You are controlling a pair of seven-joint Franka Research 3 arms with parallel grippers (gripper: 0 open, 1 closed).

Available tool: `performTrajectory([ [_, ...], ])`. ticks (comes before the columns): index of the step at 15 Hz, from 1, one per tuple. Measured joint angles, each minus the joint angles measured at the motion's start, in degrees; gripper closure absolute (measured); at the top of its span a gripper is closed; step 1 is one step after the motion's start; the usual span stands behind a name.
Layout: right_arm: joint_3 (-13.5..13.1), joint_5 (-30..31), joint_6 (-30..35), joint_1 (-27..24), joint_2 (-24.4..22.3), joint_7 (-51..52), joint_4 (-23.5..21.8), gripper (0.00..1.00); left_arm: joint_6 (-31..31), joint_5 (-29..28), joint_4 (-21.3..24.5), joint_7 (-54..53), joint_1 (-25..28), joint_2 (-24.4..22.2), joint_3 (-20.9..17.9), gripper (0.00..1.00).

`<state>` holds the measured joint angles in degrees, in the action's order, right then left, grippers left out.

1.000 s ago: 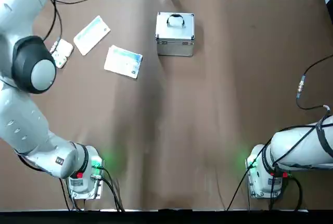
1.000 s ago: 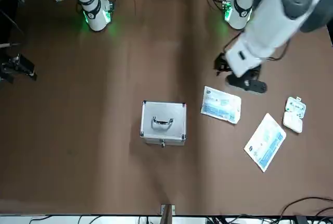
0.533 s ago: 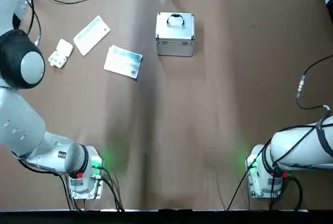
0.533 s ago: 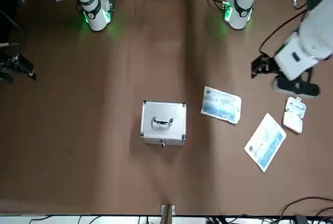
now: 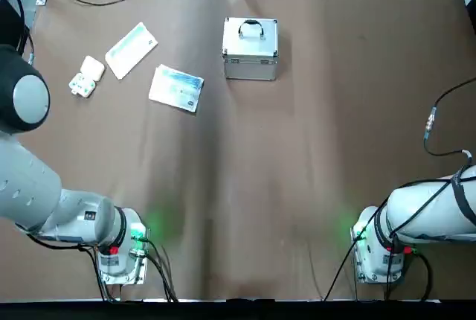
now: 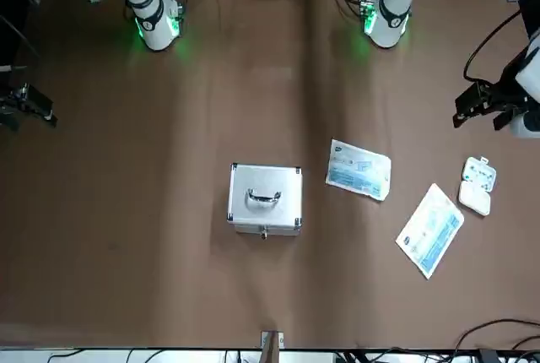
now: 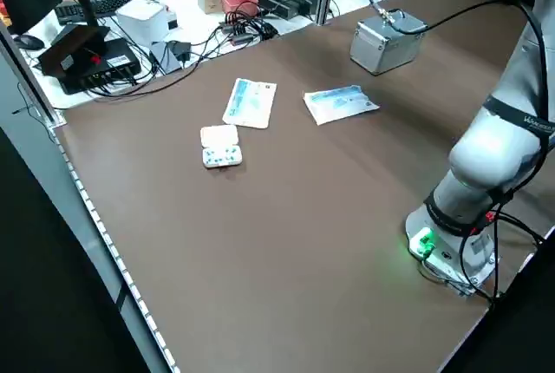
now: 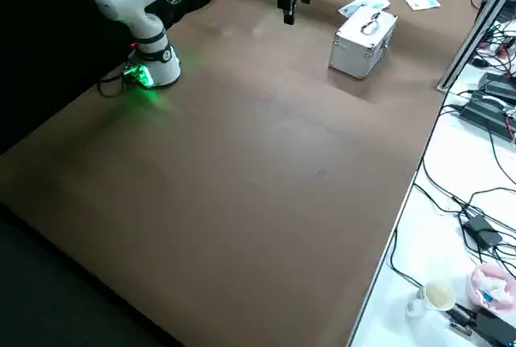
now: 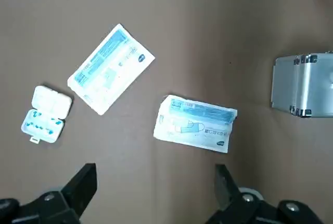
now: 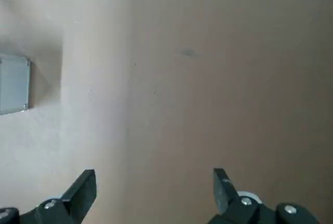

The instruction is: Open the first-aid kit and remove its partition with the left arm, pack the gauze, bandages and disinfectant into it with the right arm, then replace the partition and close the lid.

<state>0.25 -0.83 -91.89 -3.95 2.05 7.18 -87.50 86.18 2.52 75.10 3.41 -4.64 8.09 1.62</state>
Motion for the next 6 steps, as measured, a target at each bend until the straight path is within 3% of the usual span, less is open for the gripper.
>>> performTrajectory([
  [6, -0.04, 0.00, 0.38, -0.04, 0.00, -0.07, 0.00, 0.01, 1.39, 0.00, 1.66, 0.04, -0.01, -0.37, 0.38, 0.00],
])
